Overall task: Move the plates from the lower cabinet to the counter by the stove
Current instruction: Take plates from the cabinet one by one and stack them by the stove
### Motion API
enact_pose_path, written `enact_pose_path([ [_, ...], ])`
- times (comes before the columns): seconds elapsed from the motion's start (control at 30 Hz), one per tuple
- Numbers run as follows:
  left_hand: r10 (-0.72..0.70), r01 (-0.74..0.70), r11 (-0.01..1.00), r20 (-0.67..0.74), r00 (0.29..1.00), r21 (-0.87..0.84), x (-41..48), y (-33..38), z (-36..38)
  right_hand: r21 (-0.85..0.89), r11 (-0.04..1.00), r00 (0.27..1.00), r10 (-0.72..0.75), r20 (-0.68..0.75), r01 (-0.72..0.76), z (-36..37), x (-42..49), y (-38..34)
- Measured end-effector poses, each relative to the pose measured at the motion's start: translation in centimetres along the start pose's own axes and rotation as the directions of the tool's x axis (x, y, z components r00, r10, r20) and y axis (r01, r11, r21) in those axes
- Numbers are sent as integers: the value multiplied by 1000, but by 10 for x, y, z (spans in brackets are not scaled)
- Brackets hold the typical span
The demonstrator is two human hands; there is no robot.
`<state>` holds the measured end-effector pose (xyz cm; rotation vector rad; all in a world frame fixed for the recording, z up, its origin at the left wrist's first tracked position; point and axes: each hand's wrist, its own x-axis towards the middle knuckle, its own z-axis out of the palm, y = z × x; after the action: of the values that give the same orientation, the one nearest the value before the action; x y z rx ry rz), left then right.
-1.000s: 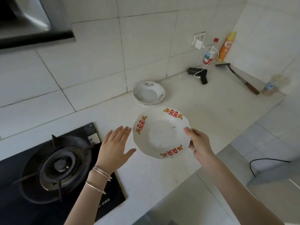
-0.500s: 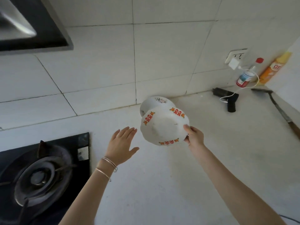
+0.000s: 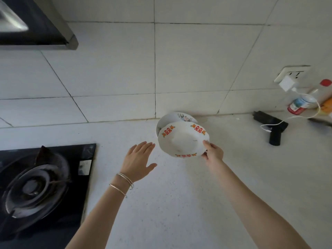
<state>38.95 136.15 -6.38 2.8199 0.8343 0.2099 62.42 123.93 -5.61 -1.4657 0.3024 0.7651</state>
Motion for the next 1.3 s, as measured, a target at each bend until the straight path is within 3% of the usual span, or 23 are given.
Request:
enact_pose_path([
  [0.23,-15,15,1000,5,1000,-1,11,-2,3,6,998,996,62,66,-63,0,19,-1],
  [0.53,-57,57,998,27,998,0,14,-9,4,-195,980,928,119,352,-52,-9,25,-4],
  [0.7,-57,56,998,46,997,10,18,-7,4,-311,940,929,-13,371,138,-4,31,11],
  [0.8,-59,58,998,59,997,15,21,-7,2,-431,866,952,-147,267,254,3,35,18],
  [0.93,-67,66,998,45,997,15,20,-5,-2,-516,802,953,-233,195,301,9,35,17],
  [1.03,-84,83,996,37,996,20,13,-3,-5,-526,780,940,-251,232,338,7,28,18],
  [1.17,-108,110,993,-34,994,45,-9,-1,-17,-510,751,891,-232,391,419,5,2,13],
  [1.3,-171,183,980,-143,975,75,-45,4,-39,-465,655,736,-212,643,595,10,-48,2],
])
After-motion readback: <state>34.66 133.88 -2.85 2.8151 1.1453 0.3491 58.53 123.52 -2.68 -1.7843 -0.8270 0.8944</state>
